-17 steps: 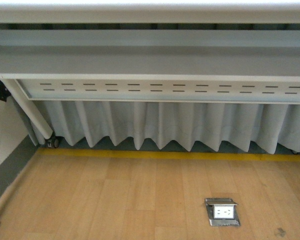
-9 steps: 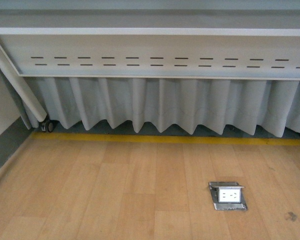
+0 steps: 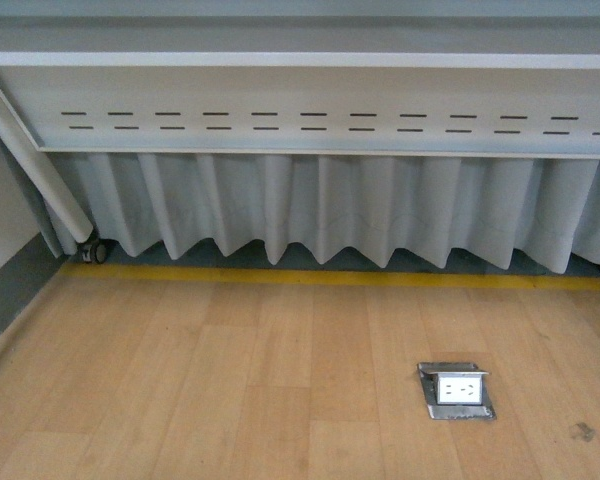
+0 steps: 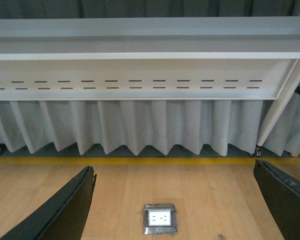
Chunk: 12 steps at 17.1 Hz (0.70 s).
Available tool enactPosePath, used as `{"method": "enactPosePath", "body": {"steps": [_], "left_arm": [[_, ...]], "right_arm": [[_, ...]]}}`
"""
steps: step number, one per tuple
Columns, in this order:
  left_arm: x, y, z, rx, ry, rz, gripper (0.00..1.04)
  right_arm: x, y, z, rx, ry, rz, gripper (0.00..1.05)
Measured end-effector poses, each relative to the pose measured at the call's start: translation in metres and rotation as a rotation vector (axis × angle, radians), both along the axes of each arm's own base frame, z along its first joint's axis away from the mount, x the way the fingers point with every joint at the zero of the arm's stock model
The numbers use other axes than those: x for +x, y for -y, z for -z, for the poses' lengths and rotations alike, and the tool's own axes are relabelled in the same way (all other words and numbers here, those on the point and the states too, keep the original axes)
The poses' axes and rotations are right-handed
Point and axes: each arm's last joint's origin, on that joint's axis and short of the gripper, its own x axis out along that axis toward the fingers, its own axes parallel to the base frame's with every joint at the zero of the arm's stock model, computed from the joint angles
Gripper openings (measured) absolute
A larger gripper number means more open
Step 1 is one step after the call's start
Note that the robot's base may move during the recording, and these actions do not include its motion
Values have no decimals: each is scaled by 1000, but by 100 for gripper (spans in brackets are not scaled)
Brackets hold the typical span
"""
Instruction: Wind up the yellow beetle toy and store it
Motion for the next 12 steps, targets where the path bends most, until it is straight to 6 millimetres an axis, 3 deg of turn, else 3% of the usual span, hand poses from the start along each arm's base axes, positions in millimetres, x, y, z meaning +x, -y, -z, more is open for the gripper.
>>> {"method": "enactPosePath", "body": {"steps": [12], "left_arm": [[0, 0, 0, 0, 0, 0, 98]], "right_arm": [[0, 0, 0, 0, 0, 0, 98]]}}
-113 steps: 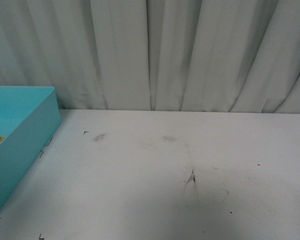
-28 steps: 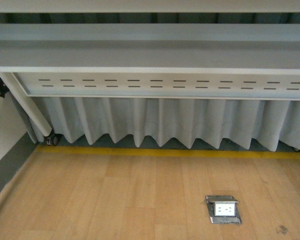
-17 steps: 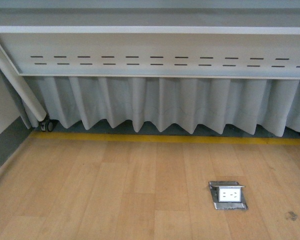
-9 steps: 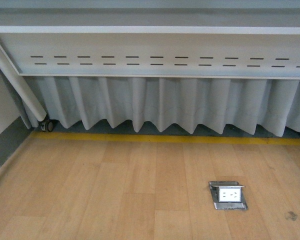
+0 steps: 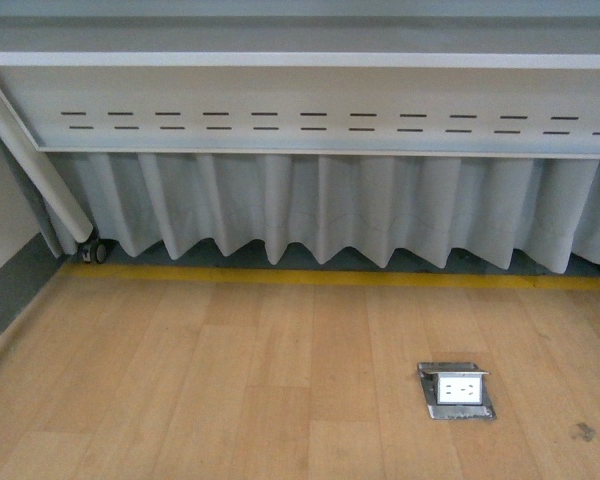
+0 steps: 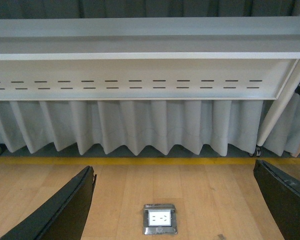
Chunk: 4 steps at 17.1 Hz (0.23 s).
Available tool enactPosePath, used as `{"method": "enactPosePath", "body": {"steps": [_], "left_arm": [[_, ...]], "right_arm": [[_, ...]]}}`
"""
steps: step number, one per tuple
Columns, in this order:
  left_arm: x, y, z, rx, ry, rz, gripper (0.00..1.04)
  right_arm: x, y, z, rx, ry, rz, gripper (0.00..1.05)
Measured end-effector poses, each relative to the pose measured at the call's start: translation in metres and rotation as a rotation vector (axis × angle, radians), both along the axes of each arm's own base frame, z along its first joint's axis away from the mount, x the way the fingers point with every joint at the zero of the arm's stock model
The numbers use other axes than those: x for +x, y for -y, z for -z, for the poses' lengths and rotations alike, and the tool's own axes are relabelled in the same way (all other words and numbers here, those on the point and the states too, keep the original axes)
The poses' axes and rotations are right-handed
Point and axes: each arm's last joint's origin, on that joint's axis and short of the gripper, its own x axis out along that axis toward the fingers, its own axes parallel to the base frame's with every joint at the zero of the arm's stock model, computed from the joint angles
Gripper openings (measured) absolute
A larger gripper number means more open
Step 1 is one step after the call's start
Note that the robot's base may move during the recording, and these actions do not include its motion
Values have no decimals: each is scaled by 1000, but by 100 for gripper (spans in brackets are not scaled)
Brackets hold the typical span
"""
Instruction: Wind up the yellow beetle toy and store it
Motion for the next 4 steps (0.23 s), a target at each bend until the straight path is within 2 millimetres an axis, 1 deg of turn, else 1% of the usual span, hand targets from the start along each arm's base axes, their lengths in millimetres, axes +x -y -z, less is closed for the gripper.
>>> {"method": "enactPosePath", "body": {"steps": [4], "left_arm": [[0, 0, 0, 0, 0, 0, 98]], "right_arm": [[0, 0, 0, 0, 0, 0, 98]]}}
